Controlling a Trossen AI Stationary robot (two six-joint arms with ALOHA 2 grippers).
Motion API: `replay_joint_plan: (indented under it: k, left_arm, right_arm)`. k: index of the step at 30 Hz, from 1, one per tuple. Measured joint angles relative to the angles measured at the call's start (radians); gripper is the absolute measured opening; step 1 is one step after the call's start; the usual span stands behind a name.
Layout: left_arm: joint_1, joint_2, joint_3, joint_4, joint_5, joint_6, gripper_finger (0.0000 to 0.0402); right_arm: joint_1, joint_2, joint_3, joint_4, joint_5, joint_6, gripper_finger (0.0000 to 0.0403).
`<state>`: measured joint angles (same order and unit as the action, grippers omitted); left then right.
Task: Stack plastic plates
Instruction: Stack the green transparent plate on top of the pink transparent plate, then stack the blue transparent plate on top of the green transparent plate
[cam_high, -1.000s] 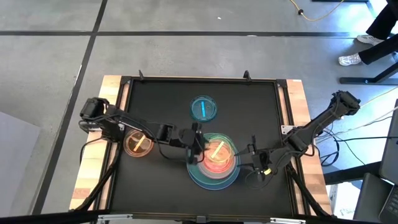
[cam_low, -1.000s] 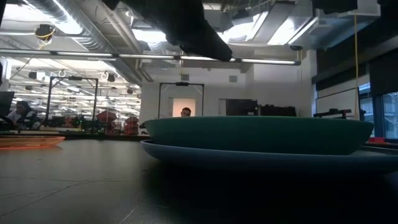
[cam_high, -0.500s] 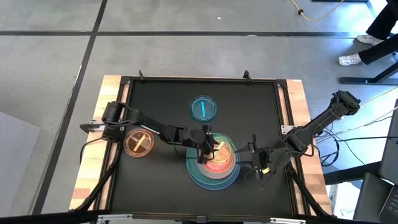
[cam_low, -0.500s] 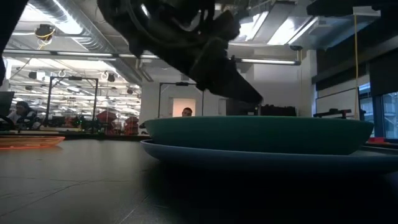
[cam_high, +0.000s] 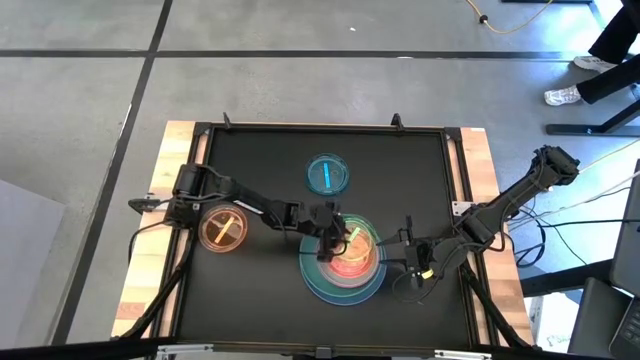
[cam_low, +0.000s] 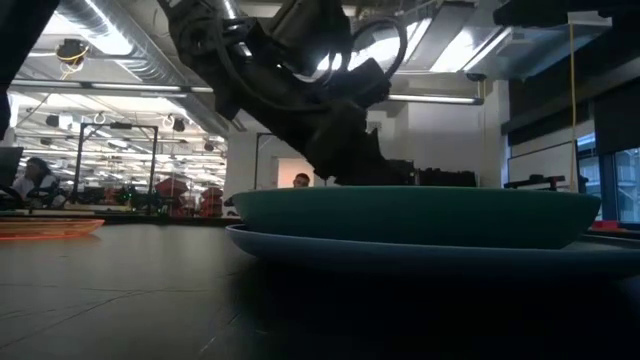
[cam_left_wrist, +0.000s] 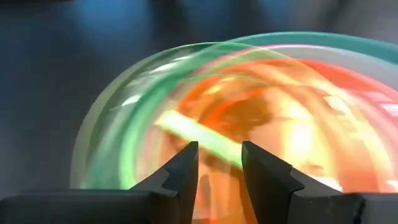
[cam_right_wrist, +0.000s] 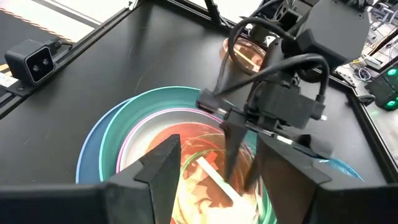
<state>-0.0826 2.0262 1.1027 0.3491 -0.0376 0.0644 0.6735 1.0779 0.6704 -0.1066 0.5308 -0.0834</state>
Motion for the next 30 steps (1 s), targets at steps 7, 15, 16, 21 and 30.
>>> replay_joint_plan:
  k: [7,15,16,21,30]
  left_arm:
    - [-0.009,0.0,0.0,-0.051,0.22,-0.058,0.0117]
    - [-0.004,-0.001,0.047,-0.205,0.404,-0.153,0.0117]
    - [-0.004,-0.001,0.066,-0.235,0.429,-0.165,0.0117]
    - [-0.006,-0.001,0.185,-0.384,0.447,-0.162,0.0117]
    - [-0.025,-0.019,0.312,-0.697,0.139,-0.022,0.0117]
  right_arm:
    - [0.0,0.0,0.0,0.0,0.0,0.0,0.0202]
    - [0.0,0.0,0.0,0.0,0.0,0.0,0.0202]
    - [0.0,0.0,0.0,0.0,0.0,0.0,0.0202]
    - [0.0,0.0,0.0,-0.001,0.0,0.0,0.0202]
    - [0.0,0.0,0.0,-0.007,-0.001,0.006,0.0202]
